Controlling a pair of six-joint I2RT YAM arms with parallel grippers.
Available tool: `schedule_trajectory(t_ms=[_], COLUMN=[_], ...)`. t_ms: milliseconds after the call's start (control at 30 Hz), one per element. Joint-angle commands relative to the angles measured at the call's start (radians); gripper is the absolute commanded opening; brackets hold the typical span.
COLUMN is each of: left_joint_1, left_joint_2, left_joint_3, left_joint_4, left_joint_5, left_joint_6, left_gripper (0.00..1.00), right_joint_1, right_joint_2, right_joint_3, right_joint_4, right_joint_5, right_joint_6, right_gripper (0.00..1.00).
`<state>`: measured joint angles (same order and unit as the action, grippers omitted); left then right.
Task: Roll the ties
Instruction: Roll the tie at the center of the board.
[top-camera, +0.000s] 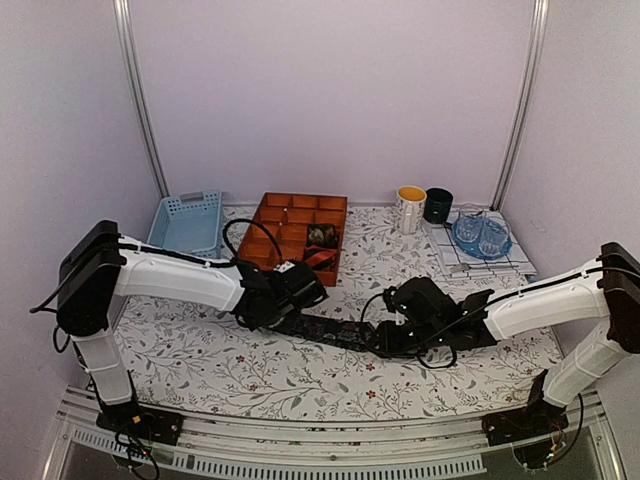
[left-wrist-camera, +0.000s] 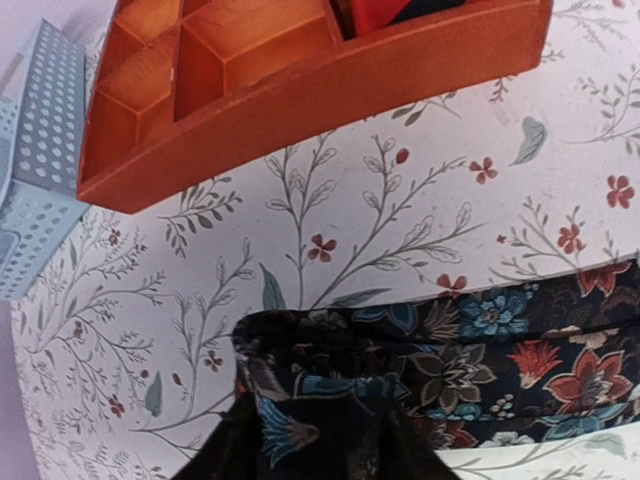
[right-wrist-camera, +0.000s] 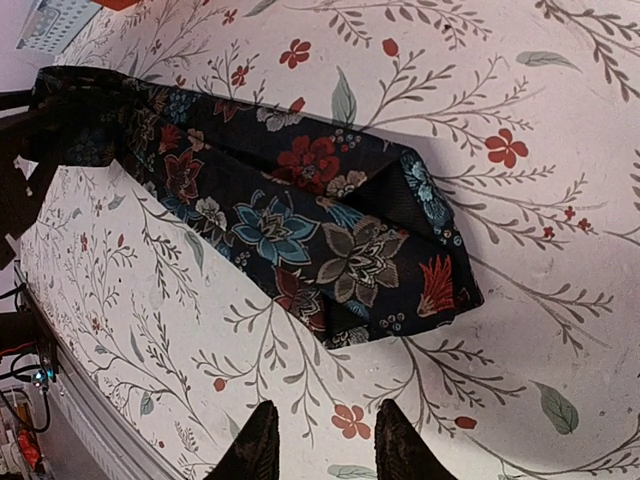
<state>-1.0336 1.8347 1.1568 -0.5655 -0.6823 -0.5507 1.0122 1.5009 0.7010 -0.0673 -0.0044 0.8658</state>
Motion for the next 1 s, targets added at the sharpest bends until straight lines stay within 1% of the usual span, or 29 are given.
schedule_trajectory(t_ms=[0,133,267,600,833,967], left_joint_1=[-0.038,-0.054,-0.068,-0.098,-0.101,-0.101], left_joint_2=[0.026,0.037,0.037,0.087,0.120,0.093], left_joint_3=[0.029,0.046,0.064,0.102,0.090,0.082], left_joint_4=[-0.001,0.000,-0.003,0.020,0.104,0.134], left_joint_5=[0.040,0.053,0.066,0.117,0.181,0.173], left_joint_6=[-0.007,-0.013,-0.016,-0.013,-0.008,-0.009], left_gripper=[0.45,0.57,0.61,0.63,0.63,0.63], right_joint_1=[-0.006,-0.006,-0.006,-0.006,-0.006,-0.006], right_joint_2=[-0.094,-0.091,-0.083,-0.088,-0.092,-0.088], right_joint_3=[-0.016,-0.013,-0.010,-0.004,0.002,0.010], right_joint_4=[0.031,0.032,0.036,0.030,0.022,0.015], right_joint_5=[0.015,0.018,0.014,0.020,0.018,0.017], right_joint_6=[0.024,0.021,0.021,0.020,0.017,0.011], right_gripper=[0.32,0.32,0.33,0.33,0.33,0.33])
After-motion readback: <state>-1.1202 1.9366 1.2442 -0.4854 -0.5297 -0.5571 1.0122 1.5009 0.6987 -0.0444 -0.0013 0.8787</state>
